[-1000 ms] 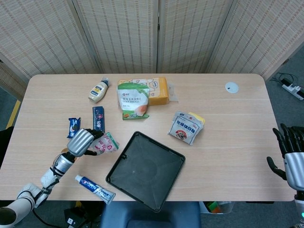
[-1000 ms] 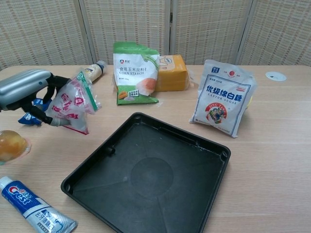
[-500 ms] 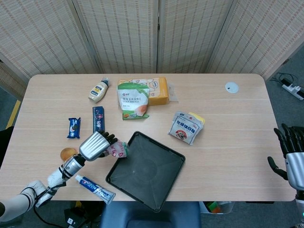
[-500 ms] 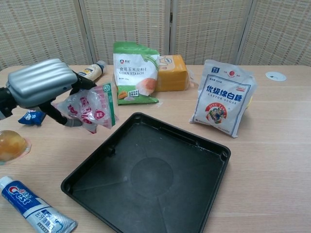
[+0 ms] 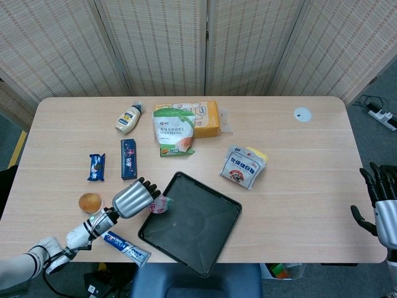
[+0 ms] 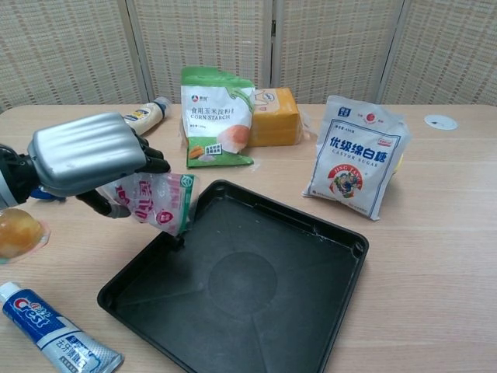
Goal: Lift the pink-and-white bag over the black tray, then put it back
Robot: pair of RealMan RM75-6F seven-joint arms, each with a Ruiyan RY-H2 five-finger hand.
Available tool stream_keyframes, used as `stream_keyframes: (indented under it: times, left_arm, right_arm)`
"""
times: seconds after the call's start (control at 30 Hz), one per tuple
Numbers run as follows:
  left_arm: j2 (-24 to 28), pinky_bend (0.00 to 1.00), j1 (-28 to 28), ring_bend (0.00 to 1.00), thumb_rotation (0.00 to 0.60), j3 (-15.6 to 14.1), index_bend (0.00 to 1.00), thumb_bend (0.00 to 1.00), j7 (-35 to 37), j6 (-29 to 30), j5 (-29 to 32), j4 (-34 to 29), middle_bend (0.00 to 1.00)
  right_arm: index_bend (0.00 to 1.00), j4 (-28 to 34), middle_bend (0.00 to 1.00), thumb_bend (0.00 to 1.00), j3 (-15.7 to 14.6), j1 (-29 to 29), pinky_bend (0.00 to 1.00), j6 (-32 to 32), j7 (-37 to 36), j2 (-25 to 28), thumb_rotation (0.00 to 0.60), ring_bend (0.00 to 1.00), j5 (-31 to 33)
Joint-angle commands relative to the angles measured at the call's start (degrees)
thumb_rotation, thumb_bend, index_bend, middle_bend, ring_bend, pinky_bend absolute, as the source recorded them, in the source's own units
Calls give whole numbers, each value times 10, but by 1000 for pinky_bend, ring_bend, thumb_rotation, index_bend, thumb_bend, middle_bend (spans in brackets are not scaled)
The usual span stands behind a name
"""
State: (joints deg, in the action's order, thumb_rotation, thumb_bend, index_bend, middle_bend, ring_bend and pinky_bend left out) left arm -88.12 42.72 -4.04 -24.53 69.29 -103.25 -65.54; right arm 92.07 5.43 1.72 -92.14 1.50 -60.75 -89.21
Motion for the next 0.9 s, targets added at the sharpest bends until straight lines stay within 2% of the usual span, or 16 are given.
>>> stream_keyframes:
  times: [0.03,0.47,0.63,0.9]
  left_arm:
    - [6,714,1,704,600,-2,473,582,-45,-14,-7,-12,756]
    - [9,737,-8,706,600,5,454,582,-103,-34,4,-38,756]
    - [12,756,-17,705,600,10,443,582,-166,-46,15,-60,756]
    - [17,755,-20,699,600,11,442,582,-223,-66,20,-91,756]
  right_arm:
    - [33,-1,38,346,0,-1,24,-1,-1,0,600,31,0]
    - [33,-6,37,347,0,-4,24,-7,-11,-1,600,32,0]
    - [33,-9,38,346,1,-6,24,-10,-15,-1,600,32,1]
    - [33,-10,38,347,1,-8,24,-13,-16,-2,600,33,1]
